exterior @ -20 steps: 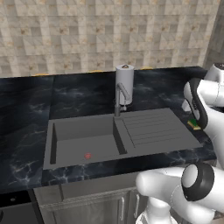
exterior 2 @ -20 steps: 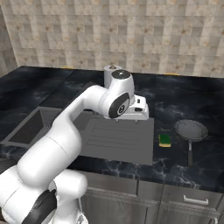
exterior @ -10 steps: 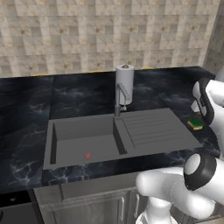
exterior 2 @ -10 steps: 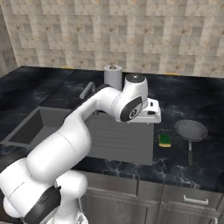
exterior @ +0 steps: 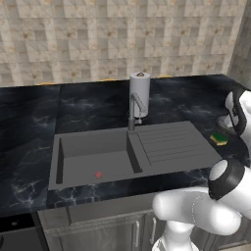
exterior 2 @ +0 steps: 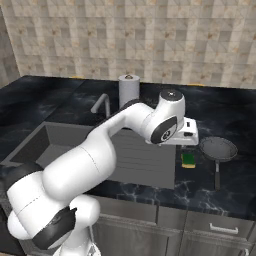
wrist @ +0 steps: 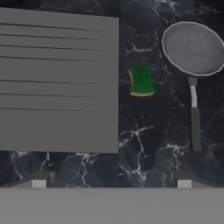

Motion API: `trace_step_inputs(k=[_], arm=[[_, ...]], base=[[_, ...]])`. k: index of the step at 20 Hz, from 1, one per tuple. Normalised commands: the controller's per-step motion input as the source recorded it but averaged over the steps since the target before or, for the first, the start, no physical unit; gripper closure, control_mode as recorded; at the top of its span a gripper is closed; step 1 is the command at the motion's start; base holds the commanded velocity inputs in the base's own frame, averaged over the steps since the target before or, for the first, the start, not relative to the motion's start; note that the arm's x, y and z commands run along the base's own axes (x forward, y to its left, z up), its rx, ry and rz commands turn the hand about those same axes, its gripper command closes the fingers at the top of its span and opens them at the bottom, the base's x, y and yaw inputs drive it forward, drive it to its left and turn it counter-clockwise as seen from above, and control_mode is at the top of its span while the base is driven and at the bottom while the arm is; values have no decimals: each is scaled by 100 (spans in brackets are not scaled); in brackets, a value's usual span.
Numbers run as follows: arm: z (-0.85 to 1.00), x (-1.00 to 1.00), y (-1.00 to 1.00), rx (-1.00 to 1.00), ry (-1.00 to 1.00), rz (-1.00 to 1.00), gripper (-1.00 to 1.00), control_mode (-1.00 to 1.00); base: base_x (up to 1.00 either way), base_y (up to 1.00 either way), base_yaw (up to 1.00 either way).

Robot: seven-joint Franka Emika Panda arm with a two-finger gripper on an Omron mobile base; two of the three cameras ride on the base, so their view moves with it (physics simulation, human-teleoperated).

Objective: Pick the pan and sponge and place them into the sink. Then turn on the water.

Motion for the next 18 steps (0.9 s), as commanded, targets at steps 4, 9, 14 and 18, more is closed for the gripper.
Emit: trace_step_inputs(k=[4, 9, 14, 18], arm=[[-13, 0, -40, 0, 0, 0, -100, -100], [-20, 0, -35, 0, 0, 0, -100, -100], [-24, 0, -32, 0, 0, 0, -100, -100], [-20, 0, -34, 0, 0, 0, -100, -100]], base=[[0, 0, 0], [0, 0, 0], [0, 0, 0], [0, 0, 0]])
